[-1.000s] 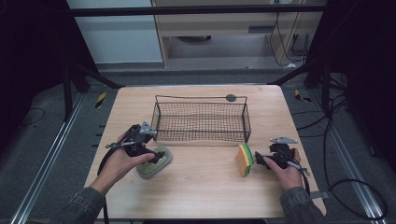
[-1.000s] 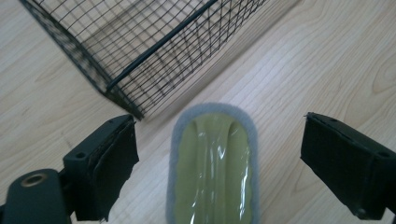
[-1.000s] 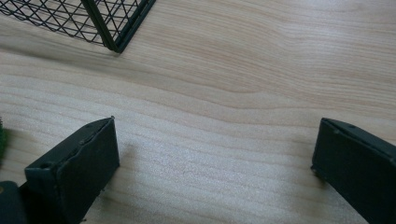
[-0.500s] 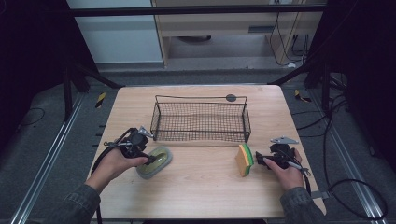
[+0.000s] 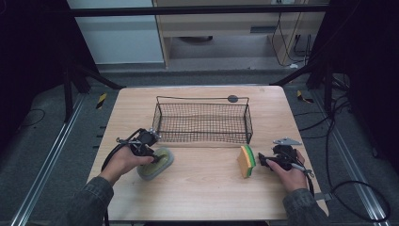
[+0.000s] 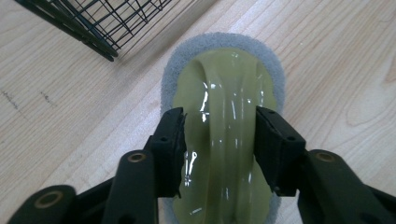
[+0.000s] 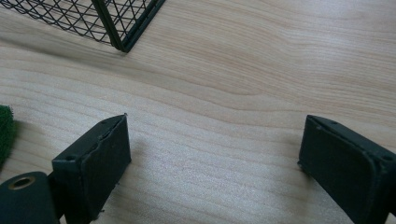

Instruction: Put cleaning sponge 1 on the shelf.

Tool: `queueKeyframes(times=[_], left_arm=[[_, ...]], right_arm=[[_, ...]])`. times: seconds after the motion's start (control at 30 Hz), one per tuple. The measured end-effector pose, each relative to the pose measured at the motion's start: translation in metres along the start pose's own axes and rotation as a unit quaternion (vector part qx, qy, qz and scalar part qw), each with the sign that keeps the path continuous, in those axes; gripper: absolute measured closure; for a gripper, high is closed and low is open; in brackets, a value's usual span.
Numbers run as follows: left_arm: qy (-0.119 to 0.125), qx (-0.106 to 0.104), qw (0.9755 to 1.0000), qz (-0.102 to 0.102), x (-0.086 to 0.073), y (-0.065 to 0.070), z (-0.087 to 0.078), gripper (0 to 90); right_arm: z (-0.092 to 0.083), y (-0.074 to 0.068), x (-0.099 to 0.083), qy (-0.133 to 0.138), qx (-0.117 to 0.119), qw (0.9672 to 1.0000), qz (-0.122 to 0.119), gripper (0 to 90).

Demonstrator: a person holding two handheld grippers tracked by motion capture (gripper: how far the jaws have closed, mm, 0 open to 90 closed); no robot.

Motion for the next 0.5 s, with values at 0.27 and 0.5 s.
queueKeyframes(times=[0.27,0.5], left_arm=[[-0.014,-0.005,0.9998,0.015,0.005,0.003,0.005,61.4],[0.001,0.009,0.9993,0.035,-0.002,0.006,-0.009,69.7]], right_arm=[[0.000,0.000,0.000,0.001,0.000,1.0000,-0.001,9.1],[0.000,0.000,0.000,0.002,0.001,1.0000,0.000,9.1]])
Point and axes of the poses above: each handheld gripper's, and its own axes: z roughly forward along the jaws, x roughly out of its top, y roughly to its right, the point moved 8 cm from there along z, roughly forward along the jaws, and after that the axes turned 12 degrees about -y, right-handed, at the moved point
